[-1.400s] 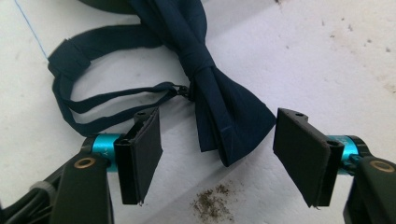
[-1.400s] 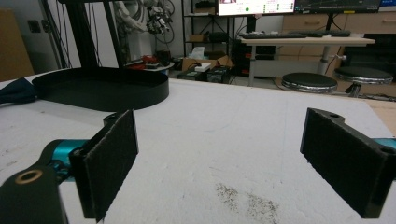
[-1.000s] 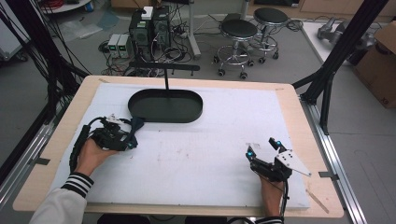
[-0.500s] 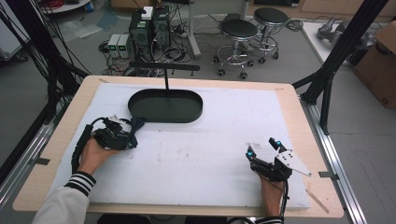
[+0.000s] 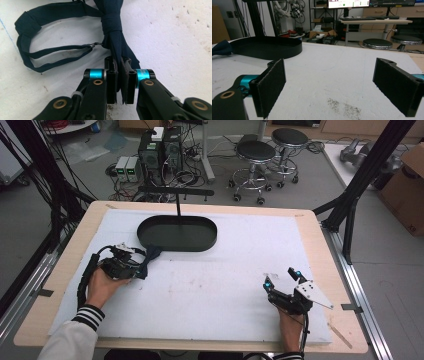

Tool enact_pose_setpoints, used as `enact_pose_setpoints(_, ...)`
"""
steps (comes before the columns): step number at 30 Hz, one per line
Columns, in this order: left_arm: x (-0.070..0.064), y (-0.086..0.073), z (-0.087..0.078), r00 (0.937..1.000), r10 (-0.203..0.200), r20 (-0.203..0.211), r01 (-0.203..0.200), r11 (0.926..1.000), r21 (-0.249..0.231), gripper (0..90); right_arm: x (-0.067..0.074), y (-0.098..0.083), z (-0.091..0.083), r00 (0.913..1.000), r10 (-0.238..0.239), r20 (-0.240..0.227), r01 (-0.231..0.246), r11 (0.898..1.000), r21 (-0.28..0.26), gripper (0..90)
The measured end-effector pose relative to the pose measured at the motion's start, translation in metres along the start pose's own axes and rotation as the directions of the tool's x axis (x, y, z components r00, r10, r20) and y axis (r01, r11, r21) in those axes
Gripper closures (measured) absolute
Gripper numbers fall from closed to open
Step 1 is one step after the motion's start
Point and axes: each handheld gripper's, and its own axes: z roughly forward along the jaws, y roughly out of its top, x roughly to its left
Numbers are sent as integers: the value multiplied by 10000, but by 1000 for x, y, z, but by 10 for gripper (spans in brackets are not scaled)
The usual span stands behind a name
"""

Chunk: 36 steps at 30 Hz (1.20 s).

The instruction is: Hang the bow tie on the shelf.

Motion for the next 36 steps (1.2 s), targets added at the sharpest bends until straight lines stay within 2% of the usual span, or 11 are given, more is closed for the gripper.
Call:
enact_pose_setpoints(4, -1, -2, -2, 9999, 117, -14, -117, 9997, -195, 848, 0, 0, 0, 10000, -20, 16, 20, 10000, -7, 103)
enact_pose_setpoints(5, -2, -2, -5, 9996, 221, -178, -229, 9988, -443, 852, 0, 0, 0, 10000, -24, 18, 24, 10000, -10, 103)
enact_pose_setpoints(7, -2, -2, -7, 9994, 271, -221, -282, 9982, -525, 853, 0, 0, 0, 10000, -21, 20, 21, 10000, -8, 103)
enact_pose_setpoints(10, -2, -2, -11, 9992, 217, -334, -250, 9947, -1002, 854, 0, 0, 0, 10000, -23, 19, 23, 10000, -13, 103)
enact_pose_setpoints(13, -2, -2, -15, 9988, 399, -287, -435, 9895, -1376, 854, 0, 0, 0, 10000, -30, 29, 30, 10000, -15, 103)
enact_pose_setpoints(15, -4, -2, -17, 9978, 489, -443, -556, 9848, -1647, 855, 0, 0, 0, 10000, 0, 8, 0, 10000, -17, 103)
enact_pose_setpoints(21, -5, -3, -21, 9963, 410, -753, -575, 9706, -2336, 856, 0, 0, 0, 10000, 15, 13, -15, 10000, -10, 103)
enact_pose_setpoints(23, -6, -3, -24, 9957, 391, -841, -601, 9625, -2644, 856, 0, 0, 0, 10000, 23, 6, -23, 10000, -12, 103)
enact_pose_setpoints(27, -6, -3, -29, 9959, 250, -868, -527, 9411, -3339, 856, 0, 0, 0, 10000, -40, 12, 40, 10000, -17, 103)
enact_pose_setpoints(28, -6, -2, -30, 9959, 230, -875, -517, 9384, -3416, 856, 0, 0, 0, 10000, -34, 17, 34, 10000, -20, 103)
enact_pose_setpoints(36, -8, -2, -39, 9960, -199, -873, -222, 8897, -4561, 858, 0, 0, 0, 10000, -59, 16, 59, 10000, -30, 103)
